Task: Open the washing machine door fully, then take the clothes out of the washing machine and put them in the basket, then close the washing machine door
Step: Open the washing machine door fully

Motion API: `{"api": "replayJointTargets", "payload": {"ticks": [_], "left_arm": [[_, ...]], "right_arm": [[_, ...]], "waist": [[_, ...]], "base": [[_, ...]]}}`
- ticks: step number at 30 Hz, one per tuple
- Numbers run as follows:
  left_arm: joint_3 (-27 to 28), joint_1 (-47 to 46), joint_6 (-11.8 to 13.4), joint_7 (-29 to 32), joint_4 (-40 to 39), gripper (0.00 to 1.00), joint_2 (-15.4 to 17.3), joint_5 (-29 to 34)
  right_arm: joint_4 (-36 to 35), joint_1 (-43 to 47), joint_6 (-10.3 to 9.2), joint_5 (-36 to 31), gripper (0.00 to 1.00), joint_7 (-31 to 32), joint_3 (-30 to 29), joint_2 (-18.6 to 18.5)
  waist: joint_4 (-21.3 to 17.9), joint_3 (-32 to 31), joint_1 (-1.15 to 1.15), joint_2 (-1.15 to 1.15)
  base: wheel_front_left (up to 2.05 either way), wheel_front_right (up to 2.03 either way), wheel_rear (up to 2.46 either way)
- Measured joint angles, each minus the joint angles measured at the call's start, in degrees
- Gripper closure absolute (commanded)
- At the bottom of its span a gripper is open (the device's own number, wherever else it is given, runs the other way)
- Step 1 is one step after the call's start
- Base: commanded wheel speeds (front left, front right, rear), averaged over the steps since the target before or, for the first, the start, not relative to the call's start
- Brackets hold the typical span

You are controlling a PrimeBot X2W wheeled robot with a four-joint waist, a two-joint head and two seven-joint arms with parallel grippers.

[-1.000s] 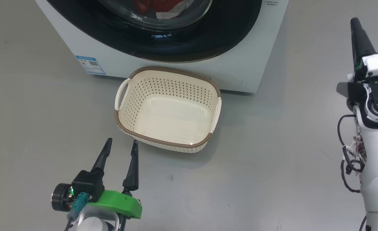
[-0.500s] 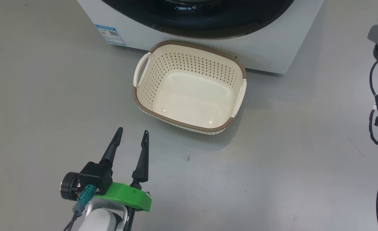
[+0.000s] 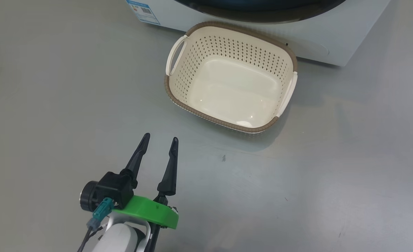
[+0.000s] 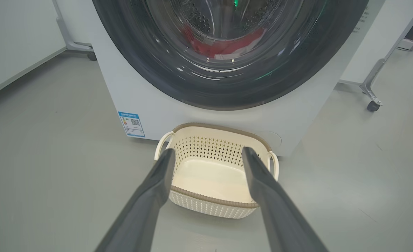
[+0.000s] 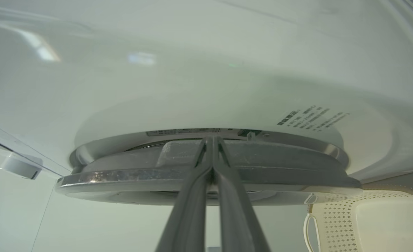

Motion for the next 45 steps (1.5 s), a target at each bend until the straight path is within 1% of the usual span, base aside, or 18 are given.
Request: {"api": "replayJointTargets", "payload": {"ticks": [4,11,18,21,23,32,38,43,45], "left_arm": [[-0.91,-0.12,0.32,0.0,-0.32,0.0,-0.01,-1.01],[-1.46,-0.49,0.4,0.0,-0.51,0.0,-0.05,-2.52],[-2.55,-0.58,0.43,0.0,-0.51,0.0,-0.13,-3.07],[-2.54,-0.64,0.87,0.0,-0.52,0.0,-0.19,-3.08],[-2.54,-0.7,0.88,0.0,-0.52,0.0,-0.2,-3.08],[-2.31,-0.98,0.89,0.0,-0.49,0.0,-0.2,-3.05],[-2.27,-1.36,0.92,0.0,-0.34,0.0,-0.21,-2.8],[-1.76,-1.39,0.98,0.0,0.23,0.0,-0.21,-2.27],[-1.46,-1.38,0.98,0.0,0.42,0.0,-0.21,-1.91]], "right_arm": [[2.03,-1.72,-0.52,0.22,1.0,1.27,0.31,-0.14],[4.64,-4.55,-0.62,2.24,1.0,3.79,-0.35,-0.07],[7.26,-7.52,-0.67,2.27,1.0,5.22,-0.24,-1.56],[8.4,-8.29,-0.68,2.34,1.0,5.77,-0.25,-1.69],[9.0,-8.66,-1.05,2.46,1.0,6.48,-0.26,-1.71],[11.78,-9.33,-1.07,2.76,1.0,8.62,0.76,-1.76],[13.77,-9.32,-1.08,2.79,1.0,10.49,2.13,-0.92],[15.37,-8.82,-0.99,3.01,1.0,11.55,2.48,-0.38],[15.8,-8.28,-0.47,3.22,1.0,11.77,2.53,0.05]], "waist": [[1.2,1.12,0.0,0.0],[3.0,2.42,0.0,0.0],[4.73,3.31,0.0,0.0],[5.18,3.44,0.0,0.0],[5.33,3.42,0.0,0.0],[5.23,3.12,0.0,0.0],[4.68,2.61,0.0,0.0],[4.25,1.61,0.0,0.0],[3.96,1.15,0.0,0.0]], "base": [[0.0,0.0,0.0],[0.0,0.0,0.0],[0.0,0.0,0.0],[0.0,0.0,0.0],[0.0,0.0,0.0],[0.0,0.0,0.0],[0.0,0.0,0.0],[0.0,0.0,0.0],[0.0,0.0,0.0]]}}
